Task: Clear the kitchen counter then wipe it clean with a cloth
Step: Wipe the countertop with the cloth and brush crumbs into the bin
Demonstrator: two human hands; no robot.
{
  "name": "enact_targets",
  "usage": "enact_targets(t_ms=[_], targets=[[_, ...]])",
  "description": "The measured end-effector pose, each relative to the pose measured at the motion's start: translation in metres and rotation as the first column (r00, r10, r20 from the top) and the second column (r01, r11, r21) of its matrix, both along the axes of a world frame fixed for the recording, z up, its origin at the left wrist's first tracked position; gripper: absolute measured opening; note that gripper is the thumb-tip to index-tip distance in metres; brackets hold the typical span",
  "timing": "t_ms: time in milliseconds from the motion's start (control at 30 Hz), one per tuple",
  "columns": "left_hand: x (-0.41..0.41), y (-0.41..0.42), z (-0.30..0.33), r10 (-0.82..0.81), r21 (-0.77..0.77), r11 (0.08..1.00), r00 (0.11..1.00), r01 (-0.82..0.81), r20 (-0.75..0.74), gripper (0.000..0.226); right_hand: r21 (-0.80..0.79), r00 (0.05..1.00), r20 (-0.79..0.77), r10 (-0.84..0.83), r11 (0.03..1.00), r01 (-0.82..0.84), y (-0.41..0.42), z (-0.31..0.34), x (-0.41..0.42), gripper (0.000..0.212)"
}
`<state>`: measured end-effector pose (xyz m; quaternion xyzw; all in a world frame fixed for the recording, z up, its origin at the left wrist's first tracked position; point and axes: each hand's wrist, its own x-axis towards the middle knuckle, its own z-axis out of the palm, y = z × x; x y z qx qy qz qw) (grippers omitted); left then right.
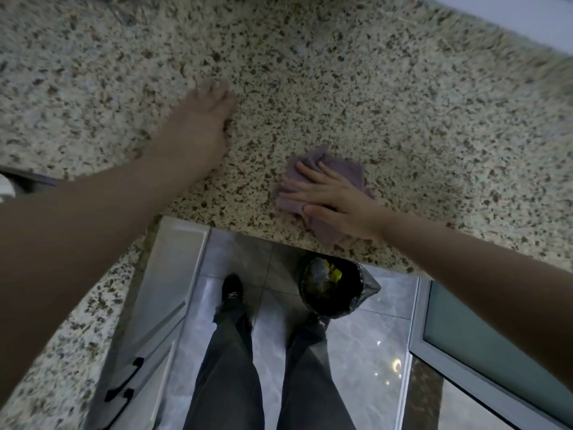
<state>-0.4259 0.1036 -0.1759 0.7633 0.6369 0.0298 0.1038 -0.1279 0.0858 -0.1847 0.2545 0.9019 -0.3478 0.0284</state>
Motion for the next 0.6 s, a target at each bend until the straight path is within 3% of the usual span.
enact_targets(t_ms=[100,167,300,433,533,600], targets=[[0.037,-0.002,-0.014,-0.068,-0.020,0.997,0.997,0.069,0.048,0.058,-0.133,0.987,-0.036,-0.155,0.980,0.149,0.021,0.006,-0.004,0.043],[0.046,-0.001,-0.020,-0.026,-0.076,0.997,0.998,0.031,0.054,0.059,-0.267,0.940,-0.064,-0.334,0.914,0.306,0.037,0.017,-0.002,0.041],[0.056,-0.003,-0.012,0.024,-0.097,0.995,0.996,-0.016,0.085,0.053,-0.445,0.694,-0.013,-0.720,0.626,0.641,0.062,0.034,0.030,0.029],[0.057,0.001,-0.005,0.056,-0.157,0.987,0.997,-0.046,0.058,0.057,-0.477,0.513,0.038,-0.857,0.436,0.763,0.066,0.029,0.079,0.021],[0.056,0.003,-0.004,0.060,-0.165,0.985,0.997,-0.051,0.046,0.065,-0.492,0.484,0.024,-0.875,0.411,0.767,0.046,0.029,0.103,0.019],[0.057,0.003,-0.002,0.059,-0.180,0.983,0.997,-0.049,0.051,0.066,-0.454,0.590,0.007,-0.807,0.523,0.721,0.027,0.027,0.103,0.030]])
